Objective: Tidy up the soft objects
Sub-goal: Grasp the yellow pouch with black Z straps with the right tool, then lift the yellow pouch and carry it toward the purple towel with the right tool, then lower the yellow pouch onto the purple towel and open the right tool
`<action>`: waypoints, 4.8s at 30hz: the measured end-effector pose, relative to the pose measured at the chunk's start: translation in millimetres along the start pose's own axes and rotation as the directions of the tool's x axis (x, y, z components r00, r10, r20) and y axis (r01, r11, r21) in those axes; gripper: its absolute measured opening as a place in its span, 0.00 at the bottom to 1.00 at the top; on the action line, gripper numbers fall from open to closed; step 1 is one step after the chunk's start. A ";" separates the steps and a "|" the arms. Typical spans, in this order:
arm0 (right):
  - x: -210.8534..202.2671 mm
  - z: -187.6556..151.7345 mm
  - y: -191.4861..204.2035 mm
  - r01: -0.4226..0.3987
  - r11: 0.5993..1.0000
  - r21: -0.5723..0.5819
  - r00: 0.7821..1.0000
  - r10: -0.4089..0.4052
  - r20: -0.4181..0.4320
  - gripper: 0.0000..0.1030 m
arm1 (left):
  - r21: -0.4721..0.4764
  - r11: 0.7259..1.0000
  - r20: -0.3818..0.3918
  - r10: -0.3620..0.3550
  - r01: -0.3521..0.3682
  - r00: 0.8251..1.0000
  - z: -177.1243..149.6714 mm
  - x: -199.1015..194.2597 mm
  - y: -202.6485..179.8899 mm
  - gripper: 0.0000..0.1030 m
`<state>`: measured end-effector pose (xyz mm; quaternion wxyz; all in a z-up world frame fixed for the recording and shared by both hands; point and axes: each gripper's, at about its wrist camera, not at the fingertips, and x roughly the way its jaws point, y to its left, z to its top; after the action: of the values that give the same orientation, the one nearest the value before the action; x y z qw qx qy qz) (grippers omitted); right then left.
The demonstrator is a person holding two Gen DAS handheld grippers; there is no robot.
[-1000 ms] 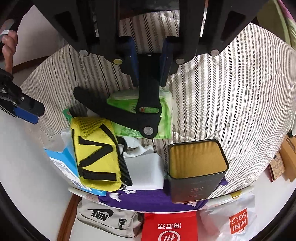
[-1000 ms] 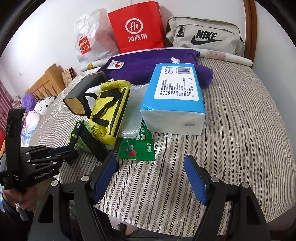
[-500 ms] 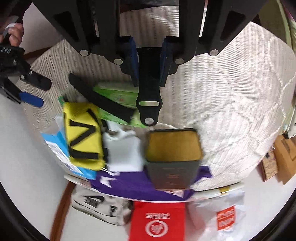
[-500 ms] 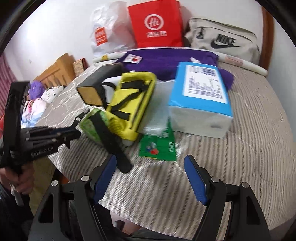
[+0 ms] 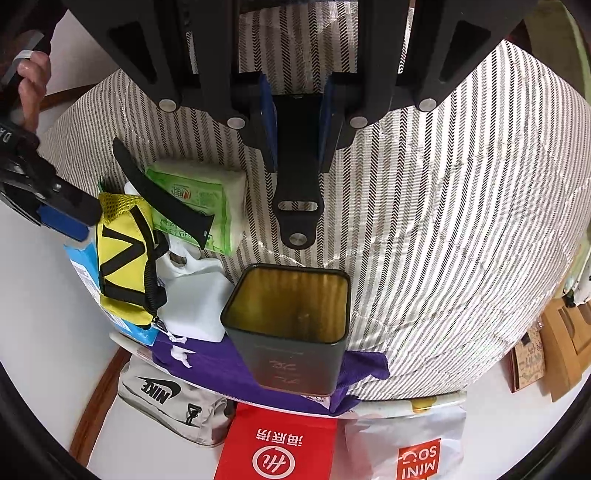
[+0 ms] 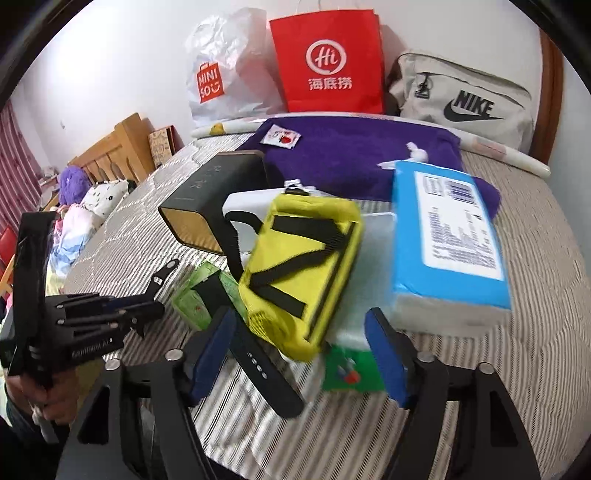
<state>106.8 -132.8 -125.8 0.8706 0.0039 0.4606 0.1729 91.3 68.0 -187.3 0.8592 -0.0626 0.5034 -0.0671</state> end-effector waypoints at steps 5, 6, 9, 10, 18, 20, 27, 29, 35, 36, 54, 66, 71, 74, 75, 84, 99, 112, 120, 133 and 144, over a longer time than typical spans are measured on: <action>25.7 6.0 14.1 0.070 0.997 -0.019 0.996 -0.071 -0.048 0.73 | -0.004 0.999 0.002 -0.032 0.032 1.000 0.5 0.3 5.5 0.19; 28.8 6.3 16.4 0.084 0.996 -0.027 0.995 -0.085 -0.050 0.72 | -0.005 0.999 0.002 -0.037 0.037 0.999 0.8 0.4 6.1 0.19; 29.1 8.2 26.2 0.111 0.991 -0.076 0.994 -0.112 -0.009 0.60 | -0.005 0.999 0.005 -0.050 0.050 0.999 0.5 0.5 8.5 0.19; 26.2 8.9 28.5 0.103 0.991 -0.084 0.995 -0.103 0.003 0.58 | -0.006 0.998 0.005 -0.054 0.054 0.999 0.5 0.5 9.5 0.19; -10.2 14.3 24.7 -0.057 0.998 -0.037 0.994 0.060 0.094 0.53 | -0.013 0.998 0.008 -0.069 0.069 0.998 0.8 0.8 12.1 0.19; -22.4 11.8 20.0 -0.069 0.997 -0.024 0.991 0.071 0.114 0.53 | -0.017 0.998 0.008 -0.068 0.068 0.998 1.1 0.9 13.7 0.19; -54.2 -12.9 -6.3 -0.006 1.000 0.001 0.993 0.005 0.116 0.53 | -0.002 1.000 0.017 -0.004 0.004 1.000 3.4 -0.9 13.8 0.19; -61.7 -26.5 -17.5 0.020 1.000 0.003 0.995 -0.020 0.094 0.53 | -0.008 1.000 0.026 0.013 -0.013 1.000 5.0 -2.8 17.5 0.19; -59.6 -65.9 -50.4 0.072 0.996 0.047 0.997 -0.072 0.005 0.53 | -0.006 1.000 0.027 0.031 -0.031 0.999 9.2 -0.4 16.7 0.19; -56.3 -69.8 -54.8 0.079 0.995 0.057 0.997 -0.078 -0.009 0.53 | -0.004 1.000 0.023 0.029 -0.029 0.999 9.8 0.9 15.0 0.19; -37.4 -77.2 -79.5 0.000 0.993 0.120 0.999 0.006 -0.048 0.53 | -0.040 0.999 0.027 0.015 -0.014 1.000 19.4 -19.0 10.0 0.19; -74.1 -53.6 -69.9 -0.071 0.996 0.057 0.997 0.069 0.034 0.49 | -0.014 0.998 0.096 -0.061 0.062 0.994 50.8 -59.6 -3.8 0.19; -63.5 -46.8 -74.2 -0.085 0.994 0.062 0.996 0.085 0.005 0.45 | 0.004 0.998 0.101 -0.070 0.070 0.992 60.0 -60.8 -7.1 0.19; -55.9 -48.5 -78.0 -0.076 0.994 0.080 0.997 0.078 -0.029 0.45 | 0.001 0.997 0.088 -0.076 0.076 0.993 60.8 -55.9 -5.9 0.19; -53.2 -48.9 -78.6 -0.072 0.994 0.086 0.996 0.076 -0.043 0.45 | -0.003 0.997 0.080 -0.078 0.079 0.994 60.3 -53.0 -5.5 0.19; -53.8 -54.3 -76.0 -0.107 0.988 0.108 0.992 0.113 -0.055 0.19 | 0.010 0.995 0.065 -0.099 0.099 0.993 57.8 -46.7 -4.3 0.19; -105.6 -20.6 -80.0 -0.050 0.997 0.067 0.996 0.044 0.082 0.19 | 0.025 0.994 0.105 -0.105 0.103 0.989 73.0 -62.2 -5.4 0.19; -75.6 83.1 -88.3 -0.070 0.998 0.005 0.985 0.068 0.158 0.19 | 0.002 0.997 0.122 -0.078 0.079 0.989 151.8 -47.3 2.9 0.19; -27.3 139.0 -110.8 -0.074 0.997 0.009 0.985 0.072 0.156 0.19 | -0.022 0.996 0.099 -0.081 0.084 0.992 207.5 -10.3 5.3 0.19; 67.9 191.3 -159.4 -0.061 0.996 0.071 0.996 0.056 0.065 0.19 | 0.002 0.997 0.013 -0.076 0.076 0.997 270.1 61.8 2.5 0.19; 124.1 197.3 -143.3 -0.177 0.984 0.009 0.980 0.177 -0.085 0.21 | 0.025 0.998 -0.113 -0.054 0.057 0.992 280.1 119.8 1.0 0.19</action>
<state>372.0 -199.6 -135.3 0.8312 0.0380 0.4954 0.2496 394.0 58.8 -154.2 0.8282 -0.0607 0.5478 -0.1016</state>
